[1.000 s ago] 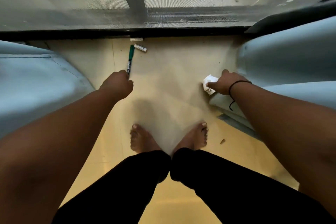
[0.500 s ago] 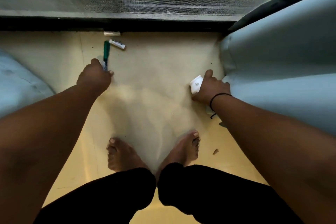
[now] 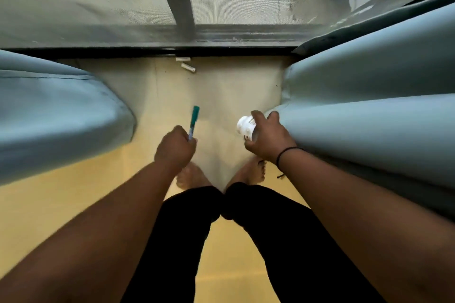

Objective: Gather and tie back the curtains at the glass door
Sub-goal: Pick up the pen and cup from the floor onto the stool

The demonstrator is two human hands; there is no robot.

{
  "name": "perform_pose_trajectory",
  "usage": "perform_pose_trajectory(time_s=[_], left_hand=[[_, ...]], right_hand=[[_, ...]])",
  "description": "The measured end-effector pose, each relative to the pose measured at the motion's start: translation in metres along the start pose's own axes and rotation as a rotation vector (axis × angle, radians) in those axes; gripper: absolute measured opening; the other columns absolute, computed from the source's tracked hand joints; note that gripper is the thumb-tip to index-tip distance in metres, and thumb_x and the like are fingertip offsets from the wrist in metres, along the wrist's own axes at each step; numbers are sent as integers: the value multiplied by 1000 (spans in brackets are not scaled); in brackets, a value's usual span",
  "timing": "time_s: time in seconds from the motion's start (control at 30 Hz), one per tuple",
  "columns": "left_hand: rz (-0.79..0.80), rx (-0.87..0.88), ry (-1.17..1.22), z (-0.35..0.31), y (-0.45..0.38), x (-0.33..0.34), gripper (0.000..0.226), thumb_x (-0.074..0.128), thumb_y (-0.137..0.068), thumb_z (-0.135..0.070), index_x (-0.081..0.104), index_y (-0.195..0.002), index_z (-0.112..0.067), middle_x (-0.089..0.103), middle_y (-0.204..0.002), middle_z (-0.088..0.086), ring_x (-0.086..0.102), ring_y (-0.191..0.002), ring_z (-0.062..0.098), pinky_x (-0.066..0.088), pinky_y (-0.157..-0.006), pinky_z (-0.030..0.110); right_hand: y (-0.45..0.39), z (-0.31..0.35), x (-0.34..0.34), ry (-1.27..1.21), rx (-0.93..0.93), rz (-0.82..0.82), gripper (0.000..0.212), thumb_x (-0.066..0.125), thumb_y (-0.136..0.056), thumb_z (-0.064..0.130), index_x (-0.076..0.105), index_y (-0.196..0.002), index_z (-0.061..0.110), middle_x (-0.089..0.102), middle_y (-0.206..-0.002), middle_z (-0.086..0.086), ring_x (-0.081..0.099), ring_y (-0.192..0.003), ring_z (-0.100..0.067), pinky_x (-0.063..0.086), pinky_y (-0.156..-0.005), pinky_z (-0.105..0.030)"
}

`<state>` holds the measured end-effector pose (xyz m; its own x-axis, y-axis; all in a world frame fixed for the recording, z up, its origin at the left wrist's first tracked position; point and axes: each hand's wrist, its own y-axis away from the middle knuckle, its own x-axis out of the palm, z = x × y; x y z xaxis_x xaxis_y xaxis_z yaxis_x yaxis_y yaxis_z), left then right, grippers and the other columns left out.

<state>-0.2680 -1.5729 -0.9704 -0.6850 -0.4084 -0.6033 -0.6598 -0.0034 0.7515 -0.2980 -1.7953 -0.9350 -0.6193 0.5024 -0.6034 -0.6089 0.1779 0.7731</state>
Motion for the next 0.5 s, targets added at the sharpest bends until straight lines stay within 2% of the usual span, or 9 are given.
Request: perform_pose_trajectory(time_s=[0.1, 0.23, 0.37, 0.5], left_hand=[[72, 16, 0, -11, 77, -19, 23, 56, -88, -35, 55, -93, -13, 66, -93, 12, 61, -86, 31, 44, -67, 32], [157, 81, -31, -29, 168, -62, 20, 56, -85, -35, 55, -94, -17, 64, -94, 5, 60, -85, 26, 50, -75, 36], [221, 165, -75, -54, 244, -107, 21, 56, -85, -36, 58, -94, -17, 63, -97, 6, 60, -85, 23, 51, -75, 35], [271, 239, -227, -84, 292, -141, 20, 56, -87, -38, 57, -94, -20, 62, -96, 3, 58, -85, 20, 46, -68, 30]], right_hand=[[63, 15, -17, 5, -87, -12, 68, 67, -76, 35, 34, -135, 24, 36, -121, -14, 56, -99, -40, 50, -87, -41], [151, 33, -49, -13, -158, -6, 65, 70, -74, 33, 37, -128, 15, 38, -121, -16, 52, -104, -39, 47, -88, -41], [231, 37, -81, 26, -228, -10, 67, 71, -75, 41, 37, -130, 23, 39, -122, -13, 52, -104, -37, 49, -87, -43], [286, 18, -105, -31, -231, -41, 70, 72, -72, 38, 38, -132, 25, 40, -120, -11, 54, -103, -35, 47, -89, -37]])
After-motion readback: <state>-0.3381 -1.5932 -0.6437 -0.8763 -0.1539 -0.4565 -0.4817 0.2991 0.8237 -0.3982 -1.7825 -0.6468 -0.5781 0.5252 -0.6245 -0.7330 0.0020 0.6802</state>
